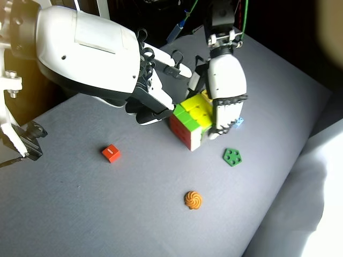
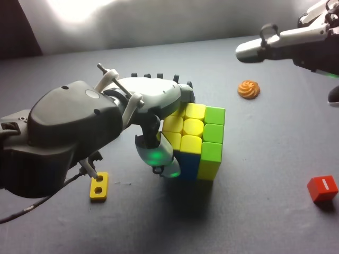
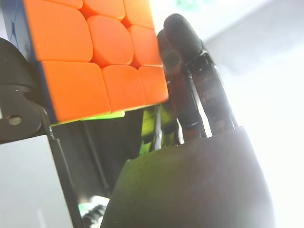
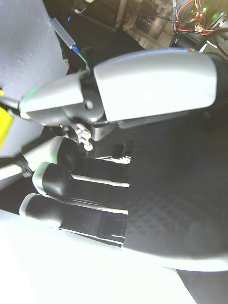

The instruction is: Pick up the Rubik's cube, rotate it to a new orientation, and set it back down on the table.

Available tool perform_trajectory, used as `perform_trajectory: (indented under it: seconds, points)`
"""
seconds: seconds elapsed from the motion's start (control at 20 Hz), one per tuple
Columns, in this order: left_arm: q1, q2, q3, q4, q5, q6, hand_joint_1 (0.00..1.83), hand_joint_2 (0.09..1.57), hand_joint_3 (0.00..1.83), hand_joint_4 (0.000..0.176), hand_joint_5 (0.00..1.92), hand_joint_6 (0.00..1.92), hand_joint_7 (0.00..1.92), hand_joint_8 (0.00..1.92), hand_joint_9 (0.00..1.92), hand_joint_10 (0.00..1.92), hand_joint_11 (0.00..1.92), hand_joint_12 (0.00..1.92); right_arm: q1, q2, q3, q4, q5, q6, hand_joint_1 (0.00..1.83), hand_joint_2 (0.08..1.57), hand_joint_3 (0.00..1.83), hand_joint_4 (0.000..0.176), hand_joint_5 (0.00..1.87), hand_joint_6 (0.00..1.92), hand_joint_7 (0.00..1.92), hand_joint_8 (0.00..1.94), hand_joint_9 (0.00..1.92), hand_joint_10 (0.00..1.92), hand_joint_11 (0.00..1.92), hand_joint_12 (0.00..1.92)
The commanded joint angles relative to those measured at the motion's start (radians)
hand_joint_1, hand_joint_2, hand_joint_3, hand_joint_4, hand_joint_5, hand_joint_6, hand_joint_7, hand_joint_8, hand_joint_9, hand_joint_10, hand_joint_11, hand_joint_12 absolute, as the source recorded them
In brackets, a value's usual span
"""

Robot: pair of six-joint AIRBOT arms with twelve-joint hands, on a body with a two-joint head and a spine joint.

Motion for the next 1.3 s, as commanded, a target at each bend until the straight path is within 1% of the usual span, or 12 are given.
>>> perform_trajectory:
  seconds: [0.0, 0.05, 0.35, 0.75, 0.8, 0.85, 0.95, 1.0, 1.05, 1.15, 1.2, 1.25]
  points:
    - [0.000, 0.002, 0.000, 0.054, -0.023, -0.019, 1.36, 1.16, 0.00, 0.000, 0.89, 0.95, 0.88, 1.21, 0.78, 1.44, 0.58, 1.37, 0.012, 0.000, 0.000, 0.044, -0.032, 0.003, 1.20, 1.12, 0.00, 0.061, 0.04, 0.01, 0.89, 1.94, 0.86, 1.92, 0.58, 1.92]
    - [0.005, 0.002, -0.001, 0.056, -0.023, -0.023, 1.36, 1.16, 0.00, 0.000, 0.89, 0.96, 0.87, 1.21, 0.78, 1.44, 0.58, 1.38, 0.012, 0.000, 0.000, 0.044, -0.031, 0.003, 1.19, 1.13, 0.00, 0.034, 0.17, 0.03, 0.89, 1.94, 0.86, 1.92, 0.57, 1.92]
    - [0.013, 0.002, -0.004, 0.056, -0.023, -0.053, 1.37, 1.15, 0.00, 0.000, 0.92, 0.93, 0.92, 1.15, 0.80, 1.38, 0.57, 1.35, 0.012, 0.000, 0.000, 0.044, -0.030, 0.003, 1.18, 1.15, 0.00, 0.062, 0.18, 0.01, 0.84, 1.94, 0.77, 1.92, 0.48, 1.92]
    - [0.013, 0.003, -0.005, 0.058, -0.025, -0.063, 1.36, 1.16, 0.00, 0.000, 0.92, 0.97, 0.89, 1.20, 0.74, 1.41, 0.49, 1.33, 0.012, 0.000, 0.000, 0.044, -0.030, 0.002, 1.20, 1.13, 0.00, 0.053, 0.34, 0.04, 0.76, 1.94, 0.68, 1.92, 0.34, 1.92]
    - [0.013, 0.004, -0.005, 0.058, -0.025, -0.063, 1.22, 1.18, 0.01, 0.000, 0.84, 1.12, 0.84, 1.29, 0.58, 1.13, 0.33, 1.32, 0.012, 0.000, 0.000, 0.044, -0.030, 0.002, 1.18, 1.13, 0.00, 0.056, 0.22, 0.01, 0.81, 1.94, 0.74, 1.92, 0.38, 1.92]
    - [0.012, 0.004, -0.006, 0.058, -0.025, -0.063, 1.22, 1.09, 0.00, 0.000, 0.70, 0.66, 0.71, 0.80, 0.53, 0.93, 0.23, 1.29, 0.012, 0.000, 0.000, 0.044, -0.030, 0.002, 1.24, 1.11, 0.00, 0.041, 0.23, 0.01, 0.84, 1.94, 0.78, 1.92, 0.42, 1.92]
    - [0.009, 0.004, -0.006, 0.058, -0.025, -0.064, 1.01, 1.03, 0.00, 0.000, 0.63, 0.19, 0.67, 0.36, 0.48, 0.67, 0.13, 1.21, 0.012, 0.000, 0.000, 0.044, -0.030, 0.002, 1.20, 1.16, 0.01, 0.021, 0.36, 0.06, 0.74, 1.94, 0.64, 1.92, 0.40, 1.92]
    - [0.008, 0.004, -0.006, 0.058, -0.025, -0.064, 0.86, 1.01, 0.00, 0.000, 0.57, 0.08, 0.62, 0.20, 0.44, 0.54, 0.08, 1.16, 0.012, 0.000, 0.000, 0.044, -0.030, 0.001, 1.16, 1.16, 0.01, 0.055, 0.25, 0.01, 0.77, 1.94, 0.66, 1.92, 0.45, 1.92]
    - [0.007, 0.004, -0.007, 0.057, -0.026, -0.063, 0.77, 0.99, 0.00, 0.000, 0.51, 0.02, 0.58, 0.10, 0.44, 0.43, 0.07, 1.13, 0.012, 0.000, 0.000, 0.044, -0.030, 0.001, 1.14, 1.16, 0.00, 0.056, 0.29, 0.03, 0.77, 1.94, 0.66, 1.92, 0.42, 1.92]
    - [0.005, 0.004, -0.008, 0.049, -0.028, -0.059, 0.61, 0.93, 0.00, 0.000, 0.39, 0.00, 0.47, 0.01, 0.42, 0.21, 0.00, 1.13, 0.012, 0.000, 0.000, 0.044, -0.030, 0.000, 1.22, 1.14, 0.00, 0.000, 0.33, 0.02, 0.79, 1.75, 0.70, 1.88, 0.49, 1.92]
    - [0.003, 0.005, -0.009, 0.049, -0.028, -0.057, 0.50, 0.92, 0.00, 0.000, 0.33, 0.00, 0.39, 0.00, 0.36, 0.14, 0.00, 0.99, 0.012, 0.000, 0.000, 0.044, -0.030, 0.000, 1.09, 1.15, 0.00, 0.000, 0.61, 0.07, 0.80, 1.65, 0.73, 1.76, 0.41, 1.91]
    - [-0.001, 0.007, -0.011, 0.037, -0.028, -0.046, 0.19, 0.91, 0.00, 0.000, 0.32, 0.00, 0.35, 0.00, 0.35, 0.06, 0.00, 0.88, 0.012, 0.000, 0.000, 0.044, -0.030, -0.001, 0.93, 1.26, 0.01, 0.042, 0.69, 1.40, 0.87, 1.59, 0.77, 1.60, 0.36, 1.80]
